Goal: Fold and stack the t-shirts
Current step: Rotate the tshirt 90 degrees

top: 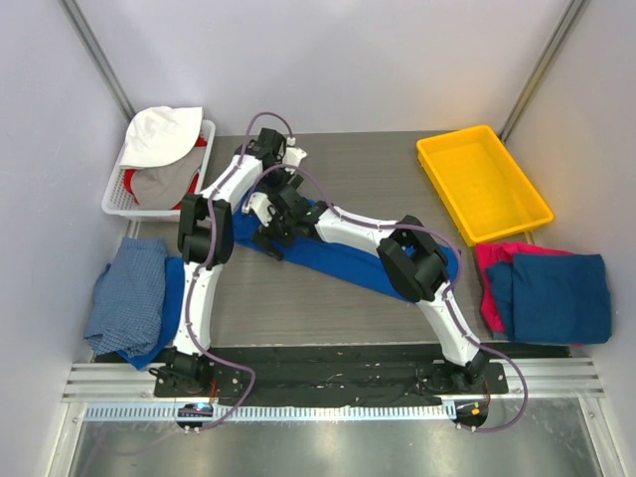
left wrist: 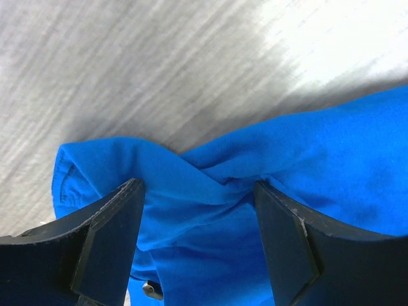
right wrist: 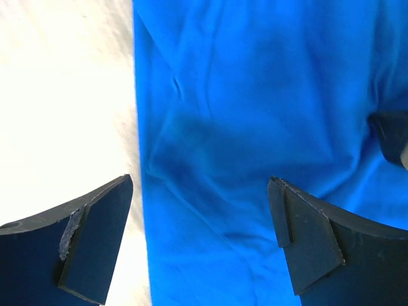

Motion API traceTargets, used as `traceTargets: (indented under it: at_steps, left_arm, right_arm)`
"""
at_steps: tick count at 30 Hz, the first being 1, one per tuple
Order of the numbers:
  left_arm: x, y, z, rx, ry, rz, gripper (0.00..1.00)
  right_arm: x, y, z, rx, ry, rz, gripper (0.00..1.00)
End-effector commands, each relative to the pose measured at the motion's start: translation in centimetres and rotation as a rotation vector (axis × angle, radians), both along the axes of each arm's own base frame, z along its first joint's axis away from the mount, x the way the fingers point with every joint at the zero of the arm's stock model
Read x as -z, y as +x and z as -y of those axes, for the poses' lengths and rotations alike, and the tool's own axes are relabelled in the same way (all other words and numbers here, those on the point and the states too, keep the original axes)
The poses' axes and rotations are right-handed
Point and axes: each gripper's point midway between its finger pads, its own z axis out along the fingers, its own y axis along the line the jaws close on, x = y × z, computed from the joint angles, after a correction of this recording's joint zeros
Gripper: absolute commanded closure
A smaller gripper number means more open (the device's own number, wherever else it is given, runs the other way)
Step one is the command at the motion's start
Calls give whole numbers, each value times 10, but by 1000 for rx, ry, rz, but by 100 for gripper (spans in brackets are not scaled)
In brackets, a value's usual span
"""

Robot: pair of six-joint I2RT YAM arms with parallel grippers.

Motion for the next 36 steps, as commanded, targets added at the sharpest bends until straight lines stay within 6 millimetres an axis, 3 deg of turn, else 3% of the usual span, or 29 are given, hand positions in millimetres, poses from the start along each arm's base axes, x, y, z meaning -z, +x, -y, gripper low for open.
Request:
traceTargets:
  at_steps: [1, 11, 22, 31, 36]
  left_arm:
    - [-6, -34, 13, 24, -38, -97, 26]
    - [-10, -41, 18, 50, -20, -94, 26]
    - [-22, -13, 19, 43, 5, -23, 25]
    - [6, -7, 12, 48, 62, -39, 25]
    - [22, -6, -3, 43, 140, -21, 26]
  right_arm:
    - [-20, -1, -15, -21, 59, 15, 5]
    - [-1, -30, -24, -50, 58, -61, 6]
    - [31, -81, -30, -89, 59, -221, 7]
    - [40, -100, -7, -82, 11, -241, 7]
    - [44, -105, 5, -73, -14, -247, 8]
